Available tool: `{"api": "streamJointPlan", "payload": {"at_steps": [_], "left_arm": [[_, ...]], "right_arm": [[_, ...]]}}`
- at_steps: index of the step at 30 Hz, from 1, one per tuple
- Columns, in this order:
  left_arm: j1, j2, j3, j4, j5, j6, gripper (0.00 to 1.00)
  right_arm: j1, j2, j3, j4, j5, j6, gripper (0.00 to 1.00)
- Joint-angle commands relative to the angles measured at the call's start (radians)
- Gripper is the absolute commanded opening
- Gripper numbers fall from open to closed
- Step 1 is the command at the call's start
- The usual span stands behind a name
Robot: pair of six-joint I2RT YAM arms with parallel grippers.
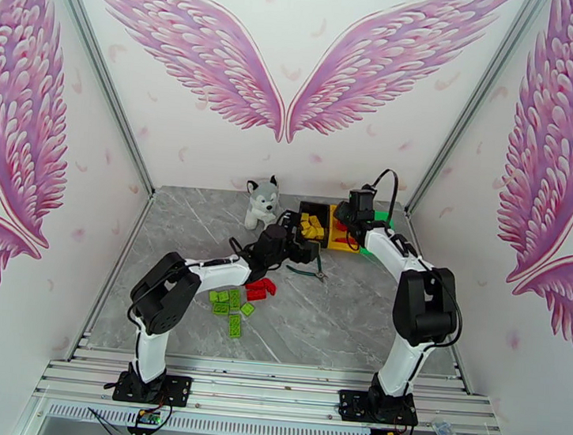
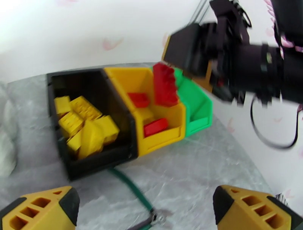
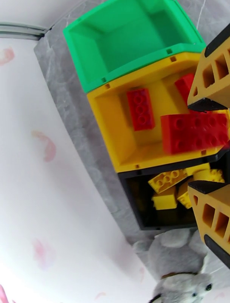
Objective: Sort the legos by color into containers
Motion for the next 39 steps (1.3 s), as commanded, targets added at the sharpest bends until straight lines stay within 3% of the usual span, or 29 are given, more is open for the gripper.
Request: {"api": "streamJointPlan", "payload": {"at_steps": [1,9,27,34,39], "left_arm": [[0.006,-0.111,-0.094,0.011,-0.095,0.035,0.99],[0.041,-0.255,-0.324,0.037,-0.216,-0.013,0.99],[0.170,-0.414,-0.610,0.052,-0.260,-0.160,0.99],[0.176,-0.416,-0.642,0.060,-0.263,-0.173,0.99],[0.176,-0.407,-0.647,0.072,-0.256,-0.182,0.99]], "right_arm": [[-0.008,0.025,0.050,-0.081,0.026,-0.028,0.72],[0.018,-0.081,-0.116,0.073,-0.137,-0.023,0.78],[0.355,-0.142,-0.393,0.113,-0.291,-0.174,0.81],[0.454,-0.146,-0.495,0.130,-0.306,-0.202,0.66],[0.493,-0.144,-0.532,0.138,-0.318,-0.210,0.62]]}}
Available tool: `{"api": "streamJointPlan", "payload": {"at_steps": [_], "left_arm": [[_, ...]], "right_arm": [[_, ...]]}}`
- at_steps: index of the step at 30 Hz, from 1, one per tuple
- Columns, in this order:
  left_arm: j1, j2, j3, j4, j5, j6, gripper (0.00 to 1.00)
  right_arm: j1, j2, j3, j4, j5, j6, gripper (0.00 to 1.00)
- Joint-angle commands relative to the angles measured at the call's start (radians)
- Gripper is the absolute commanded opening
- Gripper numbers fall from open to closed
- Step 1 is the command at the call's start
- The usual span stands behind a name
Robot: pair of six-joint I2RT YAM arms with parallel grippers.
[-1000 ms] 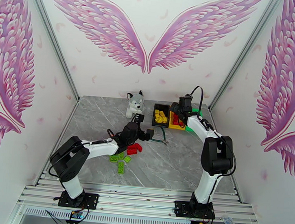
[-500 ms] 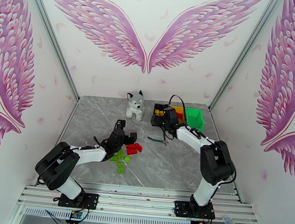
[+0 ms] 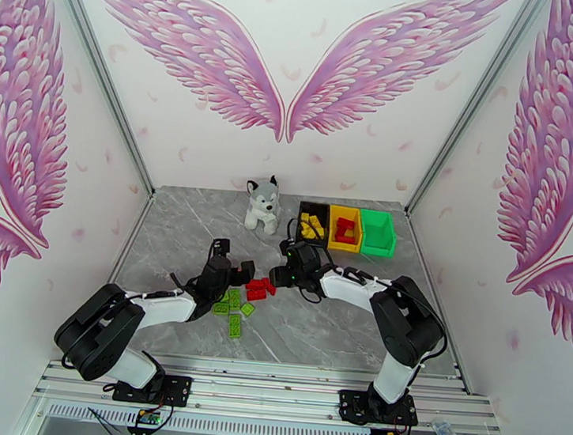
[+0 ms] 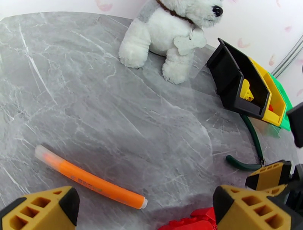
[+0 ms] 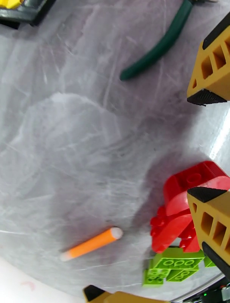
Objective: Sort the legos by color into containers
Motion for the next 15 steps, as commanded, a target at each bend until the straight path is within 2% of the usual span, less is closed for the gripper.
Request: {"api": "streamJointPlan", "payload": {"at_steps": [1,15], "left_arm": [[0.006,-0.009,-0.015,0.026,0.000,-0.014,0.99],[0.007,-0.004,-0.025,0.040,0.013,-0.031,0.99]], "right_arm": [[0.021,-0.028,-0.027,0.026,-0.024,-0.020,0.62],[0.060,0.025,-0.019,0.051,-0.056,-0.022,0.55]]}}
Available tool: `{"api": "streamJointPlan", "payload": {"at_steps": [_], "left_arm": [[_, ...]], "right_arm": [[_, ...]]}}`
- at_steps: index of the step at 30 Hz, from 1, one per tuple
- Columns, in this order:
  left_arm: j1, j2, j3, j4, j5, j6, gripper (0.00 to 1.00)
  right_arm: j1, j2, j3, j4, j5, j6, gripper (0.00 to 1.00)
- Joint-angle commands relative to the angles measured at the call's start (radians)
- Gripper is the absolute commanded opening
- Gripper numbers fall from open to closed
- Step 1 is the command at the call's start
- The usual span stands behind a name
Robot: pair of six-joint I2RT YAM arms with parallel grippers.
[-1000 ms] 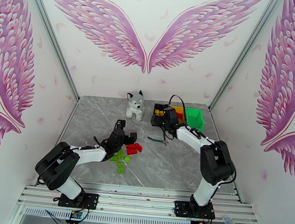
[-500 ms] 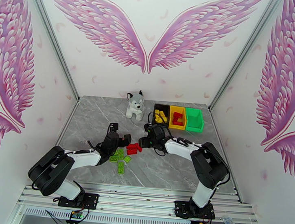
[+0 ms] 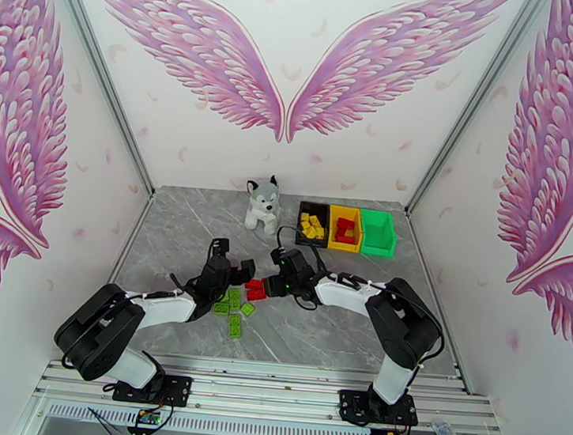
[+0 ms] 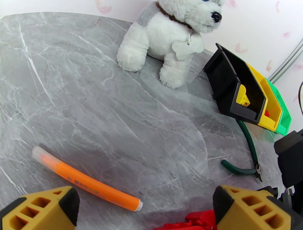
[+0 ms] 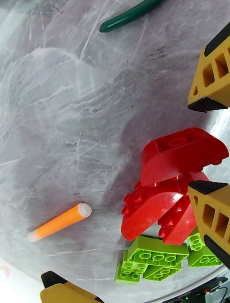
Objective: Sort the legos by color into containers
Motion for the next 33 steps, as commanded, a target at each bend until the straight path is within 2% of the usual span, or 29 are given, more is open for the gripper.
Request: {"api": "streamJointPlan", "payload": {"at_steps": [1,11,24,29,33], "left_arm": [[0.007,-0.002,-0.025,0.014,0.010,-0.012,0.99],[0.004,0.026,-0.015,0.027,0.030,-0.018,0.99],[-0.005,0.086,0.024,0.045,0.075,-0.022,0.99],[-0.010,0.102,0.038,0.052,0.092,-0.023,0.99],[-0.017,0.112,0.061,0.051,0.106,-0.017,0.99]], "right_arm": [[0.005,0.022,0.009,0.020,-0.020,-0.012,0.55],[0.002,0.095,0.058,0.000,0.034,0.005,0.47],[0.001,0.148,0.145,-0.030,0.053,-0.002,0.45],[-0.001,0.158,0.164,-0.032,0.062,0.006,0.37],[-0.013,0.134,0.154,-0.032,0.080,0.028,0.26]]}}
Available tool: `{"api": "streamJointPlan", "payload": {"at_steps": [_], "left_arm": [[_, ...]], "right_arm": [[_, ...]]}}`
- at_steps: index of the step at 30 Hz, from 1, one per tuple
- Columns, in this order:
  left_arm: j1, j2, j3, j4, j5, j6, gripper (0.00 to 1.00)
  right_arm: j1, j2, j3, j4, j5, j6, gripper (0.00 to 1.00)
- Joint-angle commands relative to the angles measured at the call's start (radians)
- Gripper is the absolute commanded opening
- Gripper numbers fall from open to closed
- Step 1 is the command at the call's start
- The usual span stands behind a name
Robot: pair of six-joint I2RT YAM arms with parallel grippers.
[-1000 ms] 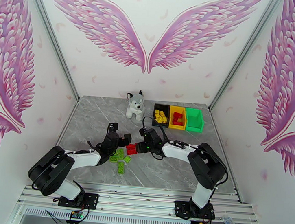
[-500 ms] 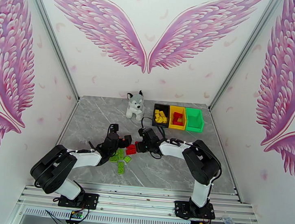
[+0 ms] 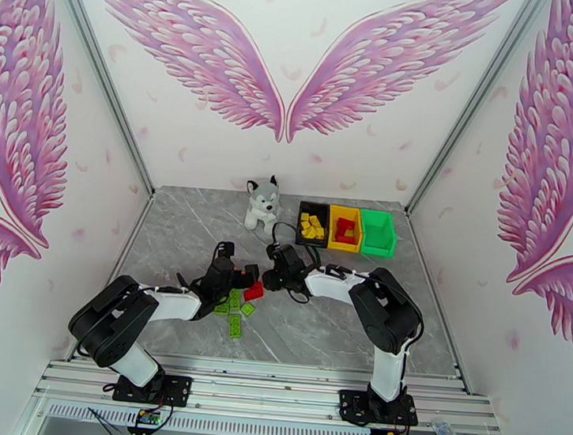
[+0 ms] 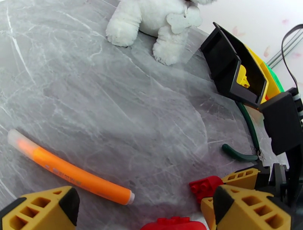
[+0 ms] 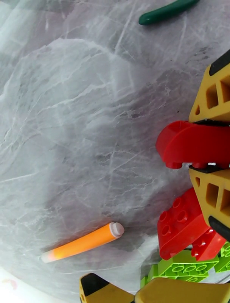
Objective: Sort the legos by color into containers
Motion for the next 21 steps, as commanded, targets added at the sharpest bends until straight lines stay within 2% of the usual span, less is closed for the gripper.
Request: {"api": "streamJointPlan", "payload": {"at_steps": [1,10,17,21], "left_arm": [[-0.011,0.019,0.051,0.019,0.032,0.006,0.99],[-0.091,0.115,0.195,0.035,0.105,0.031,0.99],[-0.158,0.222,0.369,0.035,0.192,0.083,0.99],[-0.203,0.292,0.500,-0.007,0.228,0.140,0.99]], "right_arm": [[-0.017,-0.013,0.009,-0.014,0.029,0.026,0.24],[-0.110,-0.206,-0.128,0.038,0.043,0.091,0.20],[-0.302,-0.366,-0.246,0.052,0.080,0.170,0.20],[-0.399,-0.423,-0.256,0.067,0.117,0.191,0.21]]}}
